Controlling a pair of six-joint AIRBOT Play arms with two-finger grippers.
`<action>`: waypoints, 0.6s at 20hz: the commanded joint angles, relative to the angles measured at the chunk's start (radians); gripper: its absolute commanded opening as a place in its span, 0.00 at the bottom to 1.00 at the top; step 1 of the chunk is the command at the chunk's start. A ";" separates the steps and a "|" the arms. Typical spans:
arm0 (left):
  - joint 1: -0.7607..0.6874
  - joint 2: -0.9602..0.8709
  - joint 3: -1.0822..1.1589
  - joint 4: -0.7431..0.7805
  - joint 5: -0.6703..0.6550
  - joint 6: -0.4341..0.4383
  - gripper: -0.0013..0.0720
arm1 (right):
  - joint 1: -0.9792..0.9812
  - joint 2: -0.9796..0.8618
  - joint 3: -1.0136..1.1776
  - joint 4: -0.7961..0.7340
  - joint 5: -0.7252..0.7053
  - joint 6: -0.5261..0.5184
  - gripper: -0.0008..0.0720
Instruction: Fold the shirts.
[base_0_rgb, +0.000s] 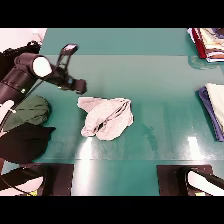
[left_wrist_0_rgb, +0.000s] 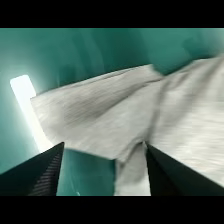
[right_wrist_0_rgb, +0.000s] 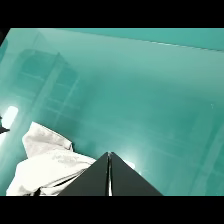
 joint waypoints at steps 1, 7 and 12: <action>0.157 -0.005 -0.189 -0.130 0.072 -0.006 0.83 | 0.001 0.000 0.001 0.000 0.005 0.001 0.03; 0.179 -0.005 -0.435 -0.408 0.372 -0.006 0.82 | 0.001 -0.001 0.001 -0.006 0.005 0.001 0.03; 0.176 -0.005 -0.441 -0.456 0.381 0.021 0.82 | 0.001 -0.003 0.001 -0.006 0.008 0.001 0.03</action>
